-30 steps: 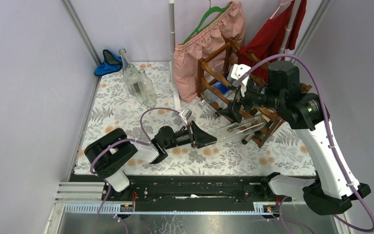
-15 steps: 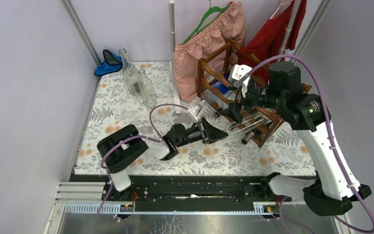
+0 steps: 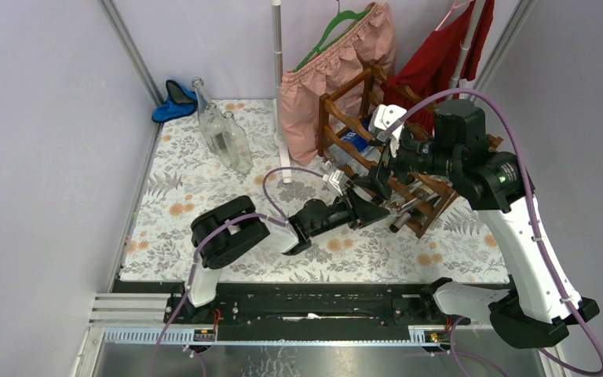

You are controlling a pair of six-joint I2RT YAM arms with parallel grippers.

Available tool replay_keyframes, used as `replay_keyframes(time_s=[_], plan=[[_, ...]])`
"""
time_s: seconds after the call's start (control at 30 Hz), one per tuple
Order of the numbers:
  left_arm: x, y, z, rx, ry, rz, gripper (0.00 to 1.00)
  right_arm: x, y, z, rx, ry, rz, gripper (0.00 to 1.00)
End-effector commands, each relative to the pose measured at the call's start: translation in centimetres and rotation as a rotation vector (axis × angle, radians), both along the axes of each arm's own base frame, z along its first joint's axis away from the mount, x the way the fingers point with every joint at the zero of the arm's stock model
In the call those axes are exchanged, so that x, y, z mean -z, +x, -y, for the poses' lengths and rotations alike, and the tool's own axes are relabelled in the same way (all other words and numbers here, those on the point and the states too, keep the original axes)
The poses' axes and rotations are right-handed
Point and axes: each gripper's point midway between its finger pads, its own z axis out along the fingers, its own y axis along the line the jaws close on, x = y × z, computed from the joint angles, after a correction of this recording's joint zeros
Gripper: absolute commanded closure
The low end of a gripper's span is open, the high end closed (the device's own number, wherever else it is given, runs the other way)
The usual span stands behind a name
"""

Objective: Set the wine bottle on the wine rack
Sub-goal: Place the wine bottle in the wine rack.

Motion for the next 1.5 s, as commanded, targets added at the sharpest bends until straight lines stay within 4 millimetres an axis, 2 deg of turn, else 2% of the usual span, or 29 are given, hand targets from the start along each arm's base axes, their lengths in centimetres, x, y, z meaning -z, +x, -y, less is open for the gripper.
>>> replay_keyframes(time_s=[0.0, 0.43, 0.6, 1.27, 1.47], plan=[[-4.8, 1.8, 1.1, -0.092, -0.138, 0.100, 1.00, -0.9, -0.4, 0.2, 0.005, 0.027, 0.013, 0.00], [-4.3, 5.2, 4.8, -0.197, -0.133, 0.082, 1.00, -1.0, -0.6, 0.0, -0.002, 0.038, 0.001, 0.00], [-4.2, 6.2, 5.6, -0.241, -0.139, 0.066, 1.00, -0.9, -0.7, 0.0, -0.007, 0.038, -0.005, 0.00], [-4.7, 7.6, 8.9, -0.289, -0.113, 0.057, 1.00, -0.7, -0.8, -0.1, -0.014, 0.039, -0.011, 0.00], [-4.3, 7.9, 9.7, -0.293, -0.092, 0.038, 0.98, -0.5, -0.7, 0.0, -0.009, 0.033, -0.013, 0.00]])
